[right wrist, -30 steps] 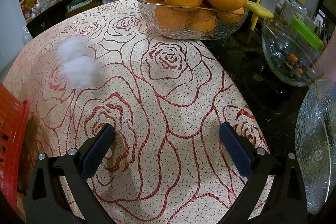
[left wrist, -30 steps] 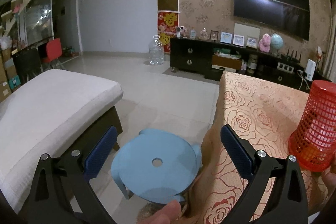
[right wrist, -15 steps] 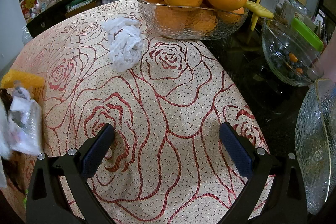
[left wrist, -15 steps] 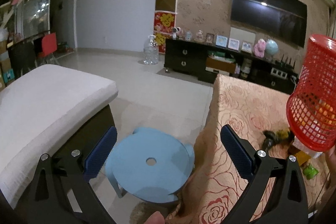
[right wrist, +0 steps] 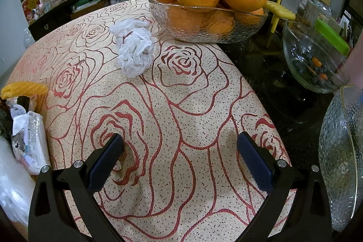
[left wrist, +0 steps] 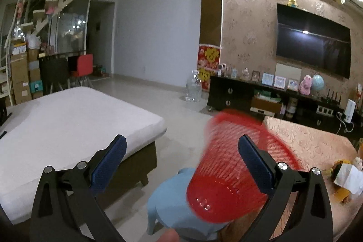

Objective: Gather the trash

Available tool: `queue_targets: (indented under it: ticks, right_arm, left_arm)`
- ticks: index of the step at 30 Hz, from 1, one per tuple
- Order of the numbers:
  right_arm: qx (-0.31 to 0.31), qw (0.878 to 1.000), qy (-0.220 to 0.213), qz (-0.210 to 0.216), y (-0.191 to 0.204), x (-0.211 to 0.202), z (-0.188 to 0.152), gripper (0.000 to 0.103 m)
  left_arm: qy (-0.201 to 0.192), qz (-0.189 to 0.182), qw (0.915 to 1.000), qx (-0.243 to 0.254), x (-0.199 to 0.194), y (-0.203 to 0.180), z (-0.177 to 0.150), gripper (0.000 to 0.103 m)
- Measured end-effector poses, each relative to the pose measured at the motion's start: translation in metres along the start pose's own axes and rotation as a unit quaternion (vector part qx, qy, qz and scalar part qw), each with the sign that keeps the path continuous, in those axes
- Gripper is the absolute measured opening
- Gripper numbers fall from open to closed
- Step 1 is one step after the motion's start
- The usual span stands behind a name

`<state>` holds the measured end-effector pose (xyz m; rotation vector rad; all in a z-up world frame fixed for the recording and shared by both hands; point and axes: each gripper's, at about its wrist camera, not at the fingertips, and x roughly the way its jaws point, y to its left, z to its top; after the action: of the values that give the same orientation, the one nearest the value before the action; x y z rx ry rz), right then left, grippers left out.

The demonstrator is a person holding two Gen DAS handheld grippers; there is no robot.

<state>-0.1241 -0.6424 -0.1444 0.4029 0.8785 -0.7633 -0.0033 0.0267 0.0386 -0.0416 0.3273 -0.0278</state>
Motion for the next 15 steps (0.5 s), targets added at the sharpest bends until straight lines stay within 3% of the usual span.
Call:
queue_targets:
  ticks: [15]
  right_arm:
    - [0.000, 1.000, 0.000, 0.000, 0.000, 0.000, 0.000, 0.097]
  left_arm:
    - [0.024, -0.026, 0.9992, 0.019, 0.004, -0.014, 0.000, 0.095]
